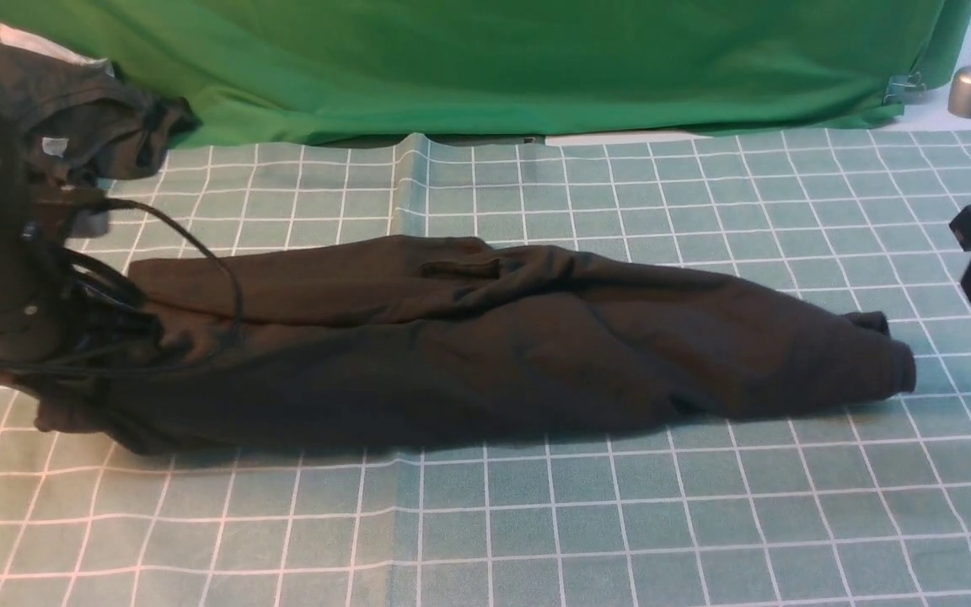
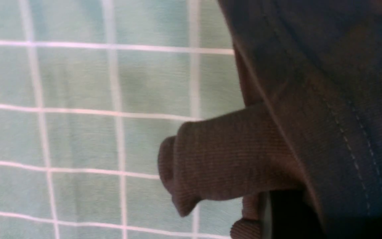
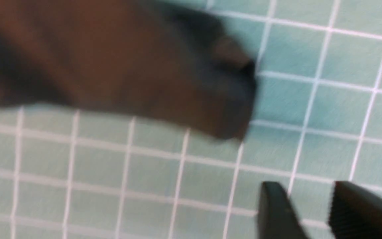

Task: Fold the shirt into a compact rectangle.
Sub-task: 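Fold the black garment in half by bringing its near edge over to the far edge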

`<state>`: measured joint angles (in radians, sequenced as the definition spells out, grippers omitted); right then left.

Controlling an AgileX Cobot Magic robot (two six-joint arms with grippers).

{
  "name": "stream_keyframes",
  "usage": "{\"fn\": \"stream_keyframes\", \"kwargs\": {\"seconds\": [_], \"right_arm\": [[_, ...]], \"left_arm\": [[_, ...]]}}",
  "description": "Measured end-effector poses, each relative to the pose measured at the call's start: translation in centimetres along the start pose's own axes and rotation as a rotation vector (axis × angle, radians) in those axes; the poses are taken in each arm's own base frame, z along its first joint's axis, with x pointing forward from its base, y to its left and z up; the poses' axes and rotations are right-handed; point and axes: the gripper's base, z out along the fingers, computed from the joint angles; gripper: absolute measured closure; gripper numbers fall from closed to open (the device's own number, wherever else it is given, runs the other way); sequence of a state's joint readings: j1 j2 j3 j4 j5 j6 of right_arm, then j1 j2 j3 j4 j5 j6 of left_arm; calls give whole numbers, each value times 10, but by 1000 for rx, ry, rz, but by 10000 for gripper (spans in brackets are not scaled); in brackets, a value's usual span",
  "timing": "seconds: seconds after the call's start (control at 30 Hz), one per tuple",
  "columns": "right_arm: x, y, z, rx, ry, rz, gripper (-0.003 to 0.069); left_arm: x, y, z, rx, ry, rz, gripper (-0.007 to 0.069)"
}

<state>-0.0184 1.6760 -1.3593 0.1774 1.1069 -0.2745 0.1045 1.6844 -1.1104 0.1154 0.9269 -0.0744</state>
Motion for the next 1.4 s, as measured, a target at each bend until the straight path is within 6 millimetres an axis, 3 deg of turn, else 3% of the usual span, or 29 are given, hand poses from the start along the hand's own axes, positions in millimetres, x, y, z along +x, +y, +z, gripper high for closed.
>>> {"fn": "stream_keyframes", "kwargs": {"seconds": [0.03,0.13,0.3,0.43,0.63,0.77,0.93,0.97,1.17,1.27,1.4], "right_arm": [[-5,-1,11,-21,-8,8,277],[-11,2,33,-113,12,26,172],[-9,6,61,-180,123,29,148],[-6,10,72,-199,177,15,188],[-9,13,88,-198,179,-5,358],[-10,11,102,-199,198,1,434],[-11,12,88,-188,154,-33,603],[-12,12,87,-186,150,-35,608],[-14,5,34,-82,-26,-41,619],[-14,1,32,-73,-40,-20,619],[-5,-13,48,-99,93,64,619]], "left_arm": [[-1,9,1,18,-10,-51,469],[-1,13,3,51,-19,-92,469],[-2,13,2,71,-28,-95,469],[-2,13,2,74,-29,-97,469],[-3,12,2,81,-40,-103,469],[-2,12,2,82,-40,-103,469],[-1,12,2,82,-27,-99,469],[-1,12,2,82,-27,-99,469],[-1,11,2,93,-25,-92,469],[-1,10,2,98,-24,-96,469],[-1,10,2,106,-19,-102,469]]}}
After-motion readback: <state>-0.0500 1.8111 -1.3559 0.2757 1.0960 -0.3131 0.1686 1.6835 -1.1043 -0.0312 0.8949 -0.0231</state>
